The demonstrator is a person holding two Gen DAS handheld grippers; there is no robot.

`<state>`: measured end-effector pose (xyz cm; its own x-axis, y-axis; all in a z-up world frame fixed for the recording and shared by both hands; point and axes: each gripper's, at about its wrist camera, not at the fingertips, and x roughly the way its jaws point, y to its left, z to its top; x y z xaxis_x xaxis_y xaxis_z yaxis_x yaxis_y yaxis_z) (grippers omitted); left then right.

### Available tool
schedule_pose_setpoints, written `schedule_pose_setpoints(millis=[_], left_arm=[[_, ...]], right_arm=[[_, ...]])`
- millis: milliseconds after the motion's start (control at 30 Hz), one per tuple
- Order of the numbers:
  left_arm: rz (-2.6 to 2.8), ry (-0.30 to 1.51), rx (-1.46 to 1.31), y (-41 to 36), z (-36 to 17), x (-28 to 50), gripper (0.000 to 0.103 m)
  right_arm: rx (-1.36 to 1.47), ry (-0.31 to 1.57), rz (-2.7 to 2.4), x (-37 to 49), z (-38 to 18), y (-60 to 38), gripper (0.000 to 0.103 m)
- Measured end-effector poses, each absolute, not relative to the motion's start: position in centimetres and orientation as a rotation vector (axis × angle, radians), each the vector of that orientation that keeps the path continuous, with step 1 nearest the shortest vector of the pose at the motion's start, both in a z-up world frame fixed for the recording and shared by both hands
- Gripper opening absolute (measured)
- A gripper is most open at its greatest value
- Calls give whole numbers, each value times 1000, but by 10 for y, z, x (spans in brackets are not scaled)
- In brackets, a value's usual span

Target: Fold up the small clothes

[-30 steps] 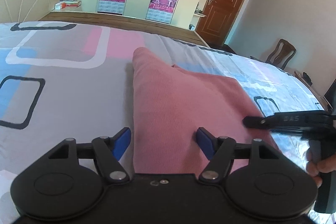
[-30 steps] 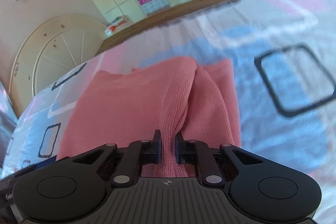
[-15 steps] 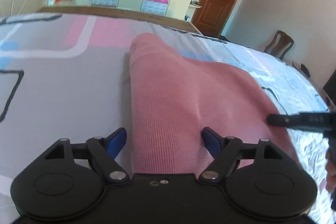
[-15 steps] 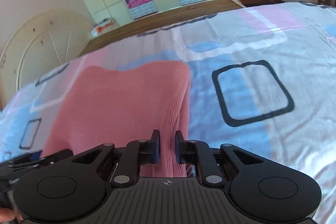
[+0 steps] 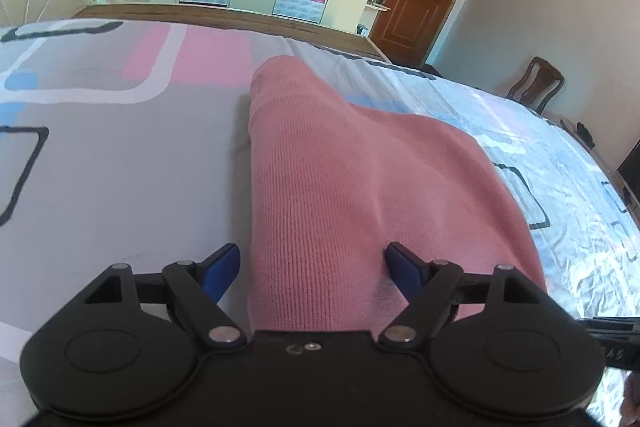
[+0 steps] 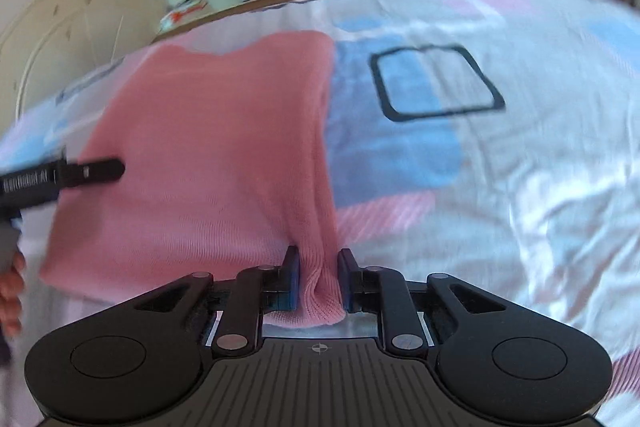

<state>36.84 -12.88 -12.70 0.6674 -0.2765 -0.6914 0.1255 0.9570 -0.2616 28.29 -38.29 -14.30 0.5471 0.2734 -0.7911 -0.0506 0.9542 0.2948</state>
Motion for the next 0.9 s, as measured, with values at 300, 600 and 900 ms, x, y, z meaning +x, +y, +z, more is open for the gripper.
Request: schedule_pose_setpoints(millis=[300, 600, 900], left_arm=[[-229, 745, -217, -124, -98, 382, 75], [-174, 774, -214, -130, -107, 434, 71], [-128, 792, -277, -123, -141, 449, 78]], right_arm=[[238, 874, 205, 304, -101, -380, 20], [277, 840, 131, 391, -109, -363, 20], [159, 867, 91, 442, -145, -350, 20]])
